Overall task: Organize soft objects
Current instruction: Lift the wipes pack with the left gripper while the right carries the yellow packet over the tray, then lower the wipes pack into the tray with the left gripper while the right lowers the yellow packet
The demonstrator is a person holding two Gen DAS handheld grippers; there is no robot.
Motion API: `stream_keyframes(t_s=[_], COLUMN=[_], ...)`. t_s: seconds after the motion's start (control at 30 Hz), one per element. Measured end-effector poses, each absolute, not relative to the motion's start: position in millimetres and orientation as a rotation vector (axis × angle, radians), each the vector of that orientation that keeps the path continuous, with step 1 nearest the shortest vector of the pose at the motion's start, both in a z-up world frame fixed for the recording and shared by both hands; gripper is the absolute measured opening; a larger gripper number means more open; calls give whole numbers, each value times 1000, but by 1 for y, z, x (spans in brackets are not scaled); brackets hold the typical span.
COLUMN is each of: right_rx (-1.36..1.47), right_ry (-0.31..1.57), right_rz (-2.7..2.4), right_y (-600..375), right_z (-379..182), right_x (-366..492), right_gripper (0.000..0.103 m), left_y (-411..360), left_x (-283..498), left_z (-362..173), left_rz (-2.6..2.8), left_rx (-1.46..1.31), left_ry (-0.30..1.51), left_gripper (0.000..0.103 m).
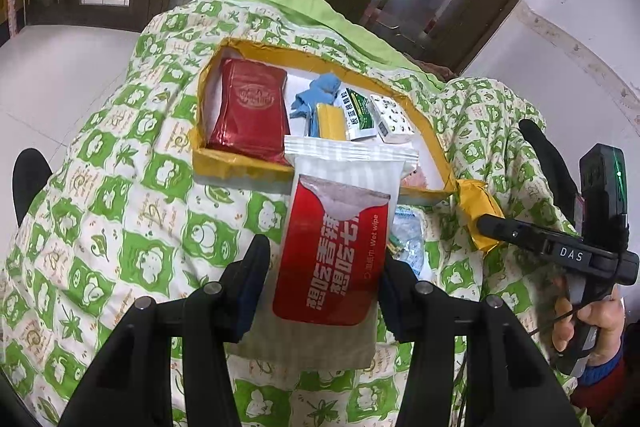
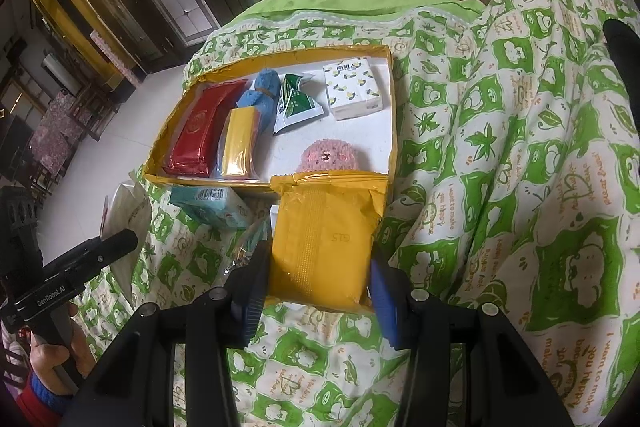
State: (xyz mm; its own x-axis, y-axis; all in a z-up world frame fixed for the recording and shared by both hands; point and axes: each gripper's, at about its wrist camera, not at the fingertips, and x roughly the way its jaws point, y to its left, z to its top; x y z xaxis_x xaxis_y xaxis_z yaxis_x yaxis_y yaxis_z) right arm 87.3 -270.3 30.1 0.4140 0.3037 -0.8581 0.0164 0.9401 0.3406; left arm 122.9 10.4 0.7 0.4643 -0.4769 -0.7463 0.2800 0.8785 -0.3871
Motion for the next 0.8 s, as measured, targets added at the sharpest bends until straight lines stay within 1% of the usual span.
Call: stream_keyframes(t_s=[0.8], right_rx=[262], right_ry=[1104], right_rz=[207], right_y=[-263], right_z=[62], right_x=[110], right_gripper=[50], left_y=[-13], left_x=[150], left_z=[29], left_rz=[-491], left_rx=[-167], left_ry=[949], left_gripper=[50])
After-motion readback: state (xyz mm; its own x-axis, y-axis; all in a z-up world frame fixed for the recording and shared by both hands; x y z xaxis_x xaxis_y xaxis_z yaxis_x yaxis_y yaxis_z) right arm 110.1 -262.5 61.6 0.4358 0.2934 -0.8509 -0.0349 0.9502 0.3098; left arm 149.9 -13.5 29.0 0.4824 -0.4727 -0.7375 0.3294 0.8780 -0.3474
